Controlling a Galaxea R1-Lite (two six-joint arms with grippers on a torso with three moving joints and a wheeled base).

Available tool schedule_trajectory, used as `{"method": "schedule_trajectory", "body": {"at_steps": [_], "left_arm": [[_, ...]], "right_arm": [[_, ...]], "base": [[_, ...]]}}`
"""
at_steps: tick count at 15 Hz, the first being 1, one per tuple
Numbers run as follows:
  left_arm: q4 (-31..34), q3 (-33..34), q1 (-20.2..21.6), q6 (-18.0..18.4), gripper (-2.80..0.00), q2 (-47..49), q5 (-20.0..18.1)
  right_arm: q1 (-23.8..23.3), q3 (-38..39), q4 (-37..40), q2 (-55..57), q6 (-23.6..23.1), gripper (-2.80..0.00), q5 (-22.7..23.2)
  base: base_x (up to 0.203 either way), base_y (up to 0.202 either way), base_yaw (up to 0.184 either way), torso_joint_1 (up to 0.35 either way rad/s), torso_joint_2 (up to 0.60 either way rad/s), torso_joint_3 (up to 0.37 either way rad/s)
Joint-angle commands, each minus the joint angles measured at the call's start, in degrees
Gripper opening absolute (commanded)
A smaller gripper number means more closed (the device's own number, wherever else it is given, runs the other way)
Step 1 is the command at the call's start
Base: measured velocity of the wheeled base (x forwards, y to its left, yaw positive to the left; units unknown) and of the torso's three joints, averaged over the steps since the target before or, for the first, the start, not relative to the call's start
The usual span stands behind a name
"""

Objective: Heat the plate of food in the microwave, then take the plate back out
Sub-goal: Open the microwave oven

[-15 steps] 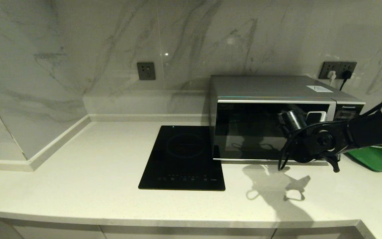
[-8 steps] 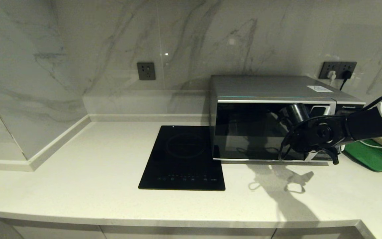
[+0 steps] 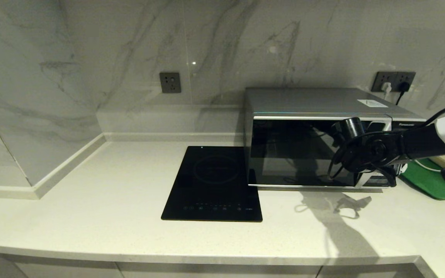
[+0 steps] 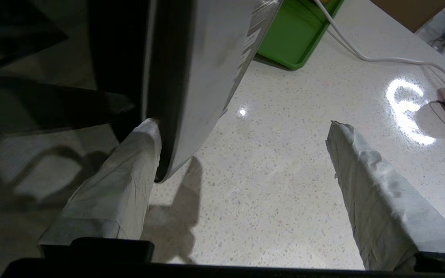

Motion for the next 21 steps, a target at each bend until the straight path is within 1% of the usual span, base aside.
{"method": "schedule_trajectory", "body": {"at_steps": [1, 3, 4, 5, 8, 12, 17, 21], "left_arm": [[0.0, 0.0, 0.0, -0.1, -2.8, 0.0, 0.0], [0.0, 0.0, 0.0, -0.1, -2.8, 0.0, 0.0], [0.0, 0.0, 0.0, -0.1, -2.8, 0.0, 0.0], [0.0, 0.0, 0.0, 0.0, -2.8, 0.0, 0.0], [0.0, 0.0, 0.0, 0.0, -2.8, 0.0, 0.0], [0.0, 0.0, 0.0, -0.1, -2.8, 0.0, 0.0], [0.0, 0.0, 0.0, -0.1, -2.8, 0.0, 0.0], [0.0, 0.0, 0.0, 0.0, -2.8, 0.0, 0.1]], "right_arm": [[-1.3, -0.1, 0.0, 0.0, 0.3, 0.0, -0.3], [-1.8, 0.5, 0.0, -0.4, 1.0, 0.0, -0.3], [-1.8, 0.6, 0.2, -0.6, 3.0, 0.0, -0.5], [-1.8, 1.1, 0.4, -0.9, 3.9, 0.0, -0.6], [-1.8, 3.7, 0.3, -2.0, 4.6, 0.0, -0.5], [-1.7, 4.6, 0.4, -2.9, 5.0, 0.0, -0.2], [-0.3, 11.1, 0.4, -7.0, 6.5, 0.0, 0.4], [0.0, 11.1, 0.3, -7.2, 6.5, 0.0, 0.5]], "base": [[0.0, 0.0, 0.0, 0.0, 0.0, 0.0], [0.0, 0.0, 0.0, 0.0, 0.0, 0.0], [0.0, 0.0, 0.0, 0.0, 0.0, 0.0], [0.0, 0.0, 0.0, 0.0, 0.0, 0.0], [0.0, 0.0, 0.0, 0.0, 0.0, 0.0], [0.0, 0.0, 0.0, 0.0, 0.0, 0.0], [0.0, 0.0, 0.0, 0.0, 0.0, 0.0], [0.0, 0.0, 0.0, 0.0, 0.0, 0.0]]}}
